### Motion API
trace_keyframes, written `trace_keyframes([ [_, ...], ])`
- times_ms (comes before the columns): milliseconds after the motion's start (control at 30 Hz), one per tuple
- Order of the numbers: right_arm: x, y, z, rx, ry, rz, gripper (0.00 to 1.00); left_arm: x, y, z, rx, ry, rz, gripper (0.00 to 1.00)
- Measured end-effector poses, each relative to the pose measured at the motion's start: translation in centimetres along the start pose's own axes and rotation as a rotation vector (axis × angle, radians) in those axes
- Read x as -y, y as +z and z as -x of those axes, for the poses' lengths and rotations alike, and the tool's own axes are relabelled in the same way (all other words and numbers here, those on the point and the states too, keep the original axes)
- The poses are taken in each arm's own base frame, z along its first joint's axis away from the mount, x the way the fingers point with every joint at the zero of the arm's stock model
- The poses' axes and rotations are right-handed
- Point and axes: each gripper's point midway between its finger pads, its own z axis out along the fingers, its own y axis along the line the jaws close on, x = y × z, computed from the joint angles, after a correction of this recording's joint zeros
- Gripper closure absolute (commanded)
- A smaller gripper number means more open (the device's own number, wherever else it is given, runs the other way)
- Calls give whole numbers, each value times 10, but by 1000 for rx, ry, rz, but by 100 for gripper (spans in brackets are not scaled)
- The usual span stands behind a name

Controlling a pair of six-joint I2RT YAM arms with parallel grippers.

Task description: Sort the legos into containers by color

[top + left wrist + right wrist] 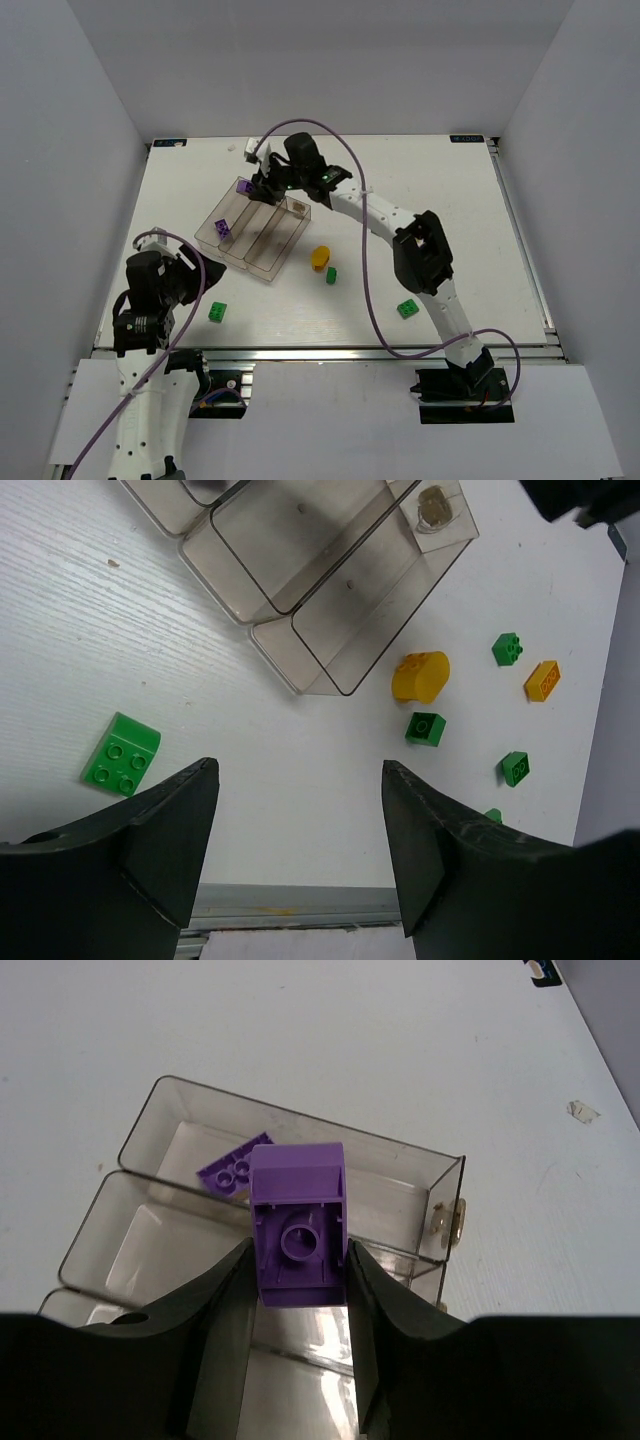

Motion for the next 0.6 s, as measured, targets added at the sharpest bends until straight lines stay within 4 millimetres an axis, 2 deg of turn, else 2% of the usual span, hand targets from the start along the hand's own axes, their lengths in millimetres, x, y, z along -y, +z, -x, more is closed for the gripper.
trace_keyframes([
  [133,-1,28,-3,36,1,-56,100,1,-3,-1,7,-8,-4,24],
  [333,-14,64,8,120,-28,-96,97,1,-3,-1,5,-21,-4,23],
  [467,-25,79,10,148,-47,-97,94,1,-3,-2,-3,-23,-3,23],
  [600,-26,87,9,165,-59,-112,87,0,-4,-5,-17,-27,2,23],
])
